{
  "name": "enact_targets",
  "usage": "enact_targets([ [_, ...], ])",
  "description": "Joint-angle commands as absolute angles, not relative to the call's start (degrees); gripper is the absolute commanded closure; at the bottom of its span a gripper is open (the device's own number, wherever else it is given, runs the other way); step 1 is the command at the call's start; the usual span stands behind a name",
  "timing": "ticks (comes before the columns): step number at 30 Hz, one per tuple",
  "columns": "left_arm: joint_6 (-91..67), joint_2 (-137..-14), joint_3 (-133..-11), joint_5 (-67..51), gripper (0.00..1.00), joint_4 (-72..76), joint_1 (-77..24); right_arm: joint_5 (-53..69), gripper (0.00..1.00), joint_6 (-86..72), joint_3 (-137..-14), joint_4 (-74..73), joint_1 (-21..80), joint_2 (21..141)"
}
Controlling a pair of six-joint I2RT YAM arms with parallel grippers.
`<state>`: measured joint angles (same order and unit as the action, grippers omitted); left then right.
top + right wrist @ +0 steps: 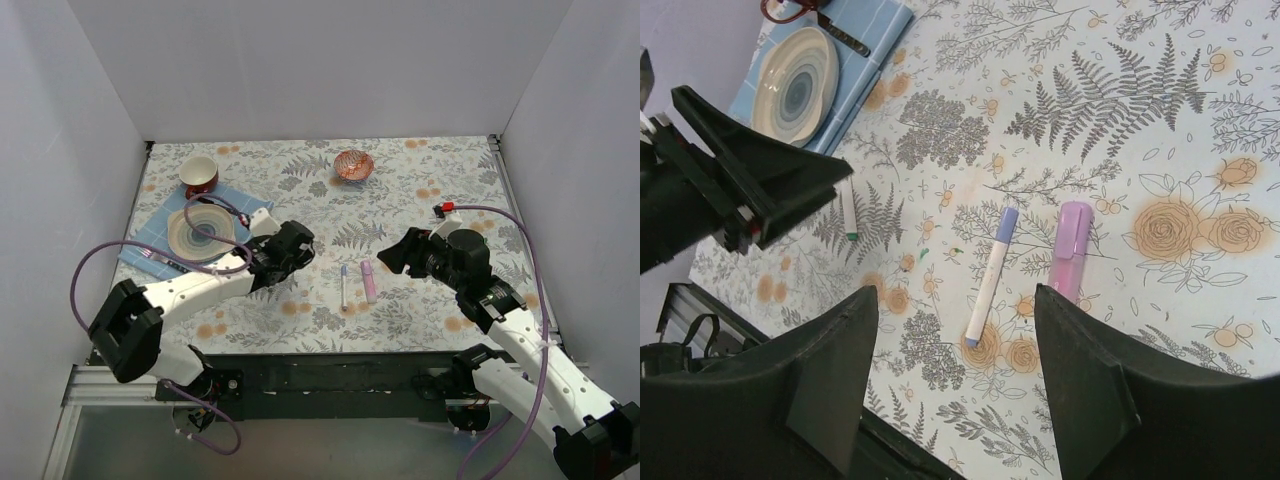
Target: Insert the pens into the pen caps
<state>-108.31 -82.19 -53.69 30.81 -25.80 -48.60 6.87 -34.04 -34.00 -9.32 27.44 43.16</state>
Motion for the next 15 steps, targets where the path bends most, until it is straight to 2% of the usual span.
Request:
enact_targets([
  [1,-109.69,-75.86,-47.84,34.91,0.48,-39.11,-41.49,8.35,0.3,-32.96,-35.42,-6.95,27.33,41.57],
  [5,-102.44,-72.95,-43.69,30.43,0.49,-33.51,-39.38,8.35,0.3,-32.52,-35.42,-6.5,27.33,41.57],
  [15,-97.39,-80.77,-41.92,25.59,0.56,-28.14,-33.15,10.72,0.31,-32.26,-35.16,-6.06,27.33,41.93],
])
